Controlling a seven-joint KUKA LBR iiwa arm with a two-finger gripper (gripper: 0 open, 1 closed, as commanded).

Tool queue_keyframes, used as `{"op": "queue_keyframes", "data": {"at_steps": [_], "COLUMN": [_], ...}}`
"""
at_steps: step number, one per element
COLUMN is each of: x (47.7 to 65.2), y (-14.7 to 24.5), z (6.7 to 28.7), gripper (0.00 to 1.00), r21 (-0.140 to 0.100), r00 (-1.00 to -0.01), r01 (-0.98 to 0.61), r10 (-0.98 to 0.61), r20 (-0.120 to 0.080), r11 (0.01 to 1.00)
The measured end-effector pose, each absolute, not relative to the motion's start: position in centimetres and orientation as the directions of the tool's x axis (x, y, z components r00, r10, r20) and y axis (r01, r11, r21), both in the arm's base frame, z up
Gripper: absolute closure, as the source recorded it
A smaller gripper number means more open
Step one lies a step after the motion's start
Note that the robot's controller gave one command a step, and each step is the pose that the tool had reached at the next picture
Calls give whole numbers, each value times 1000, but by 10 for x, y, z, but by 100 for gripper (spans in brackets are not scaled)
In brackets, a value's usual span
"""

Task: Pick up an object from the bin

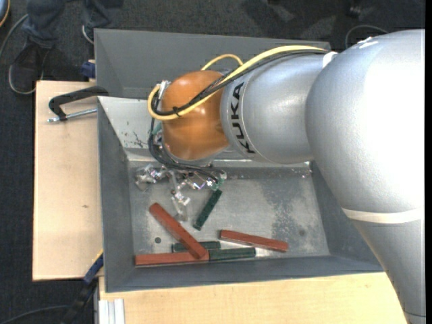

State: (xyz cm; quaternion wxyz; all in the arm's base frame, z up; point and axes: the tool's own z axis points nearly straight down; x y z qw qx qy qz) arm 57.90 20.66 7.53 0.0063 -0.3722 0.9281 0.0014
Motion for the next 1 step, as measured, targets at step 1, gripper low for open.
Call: {"op": "queue_keyframes", "data": {"at_steps": [1], "x": [540], "y": [191], "z": [73], "gripper": [0], "r21": [1], "r00": [-327], "r01": [-945], "r10": [-945], "r20": [-1], "r11": [327]}}
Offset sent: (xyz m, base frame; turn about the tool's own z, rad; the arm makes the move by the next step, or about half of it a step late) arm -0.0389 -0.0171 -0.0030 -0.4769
